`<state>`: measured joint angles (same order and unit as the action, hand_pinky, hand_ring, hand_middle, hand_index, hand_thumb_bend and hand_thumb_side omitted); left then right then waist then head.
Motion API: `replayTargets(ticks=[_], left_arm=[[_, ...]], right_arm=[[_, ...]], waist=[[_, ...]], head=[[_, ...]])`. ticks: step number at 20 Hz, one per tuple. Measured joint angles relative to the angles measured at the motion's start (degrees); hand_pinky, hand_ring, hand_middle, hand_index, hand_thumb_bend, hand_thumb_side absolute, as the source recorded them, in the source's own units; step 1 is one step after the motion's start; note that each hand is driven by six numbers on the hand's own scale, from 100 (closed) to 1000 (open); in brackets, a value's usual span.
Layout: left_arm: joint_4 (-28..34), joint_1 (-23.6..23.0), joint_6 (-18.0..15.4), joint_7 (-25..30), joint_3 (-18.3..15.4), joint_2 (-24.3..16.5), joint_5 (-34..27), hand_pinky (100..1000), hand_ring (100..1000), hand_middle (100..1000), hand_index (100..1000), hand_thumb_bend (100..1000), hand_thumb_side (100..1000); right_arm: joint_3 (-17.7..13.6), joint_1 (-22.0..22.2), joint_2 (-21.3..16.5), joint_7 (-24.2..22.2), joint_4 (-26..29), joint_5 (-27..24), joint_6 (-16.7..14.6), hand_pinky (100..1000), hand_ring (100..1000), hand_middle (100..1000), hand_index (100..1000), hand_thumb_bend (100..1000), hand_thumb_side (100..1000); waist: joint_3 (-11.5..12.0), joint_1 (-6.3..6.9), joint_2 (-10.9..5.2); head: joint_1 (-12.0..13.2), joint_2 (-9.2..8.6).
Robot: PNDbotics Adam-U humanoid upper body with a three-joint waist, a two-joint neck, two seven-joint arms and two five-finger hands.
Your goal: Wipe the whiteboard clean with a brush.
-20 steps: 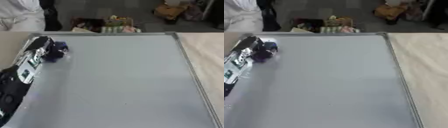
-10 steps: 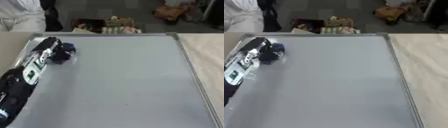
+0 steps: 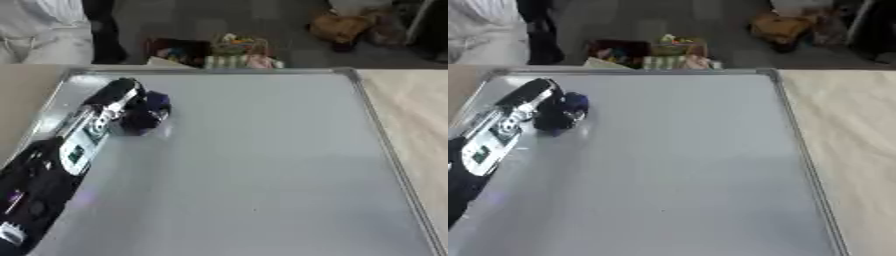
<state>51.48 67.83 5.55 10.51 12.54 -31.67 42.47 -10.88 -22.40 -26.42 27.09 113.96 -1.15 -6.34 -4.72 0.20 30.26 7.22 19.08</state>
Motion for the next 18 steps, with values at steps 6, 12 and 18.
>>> replayTargets(ticks=[6, 12, 18], left_arm=[[-2.4, -0.2, 2.4, -3.6, -3.0, 0.5, 4.2, 379, 448, 290, 583, 126, 525], [-6.0, -0.2, 5.2, -7.3, -7.2, -0.3, 6.5, 380, 448, 288, 585, 122, 530], [-8.0, -0.5, 7.0, -9.7, -9.4, -2.0, 6.1, 393, 449, 286, 586, 119, 530]], right_arm=[[0.0, 0.2, 0.0, 0.2, 0.0, 0.0, -0.1, 835, 784, 660, 836, 100, 1000], [-0.1, 0.3, 0.0, 0.3, 0.0, 0.0, -0.1, 834, 784, 659, 836, 100, 1000], [-0.3, 0.3, 0.0, 0.3, 0.0, 0.0, -0.1, 834, 784, 659, 836, 100, 1000]], waist=[[0.0, -0.05, -0.26], [0.3, -0.36, -0.5], [0.5, -0.58, -0.5]], head=[[0.1, -0.1], [0.0, -0.56], [-0.3, -0.56]])
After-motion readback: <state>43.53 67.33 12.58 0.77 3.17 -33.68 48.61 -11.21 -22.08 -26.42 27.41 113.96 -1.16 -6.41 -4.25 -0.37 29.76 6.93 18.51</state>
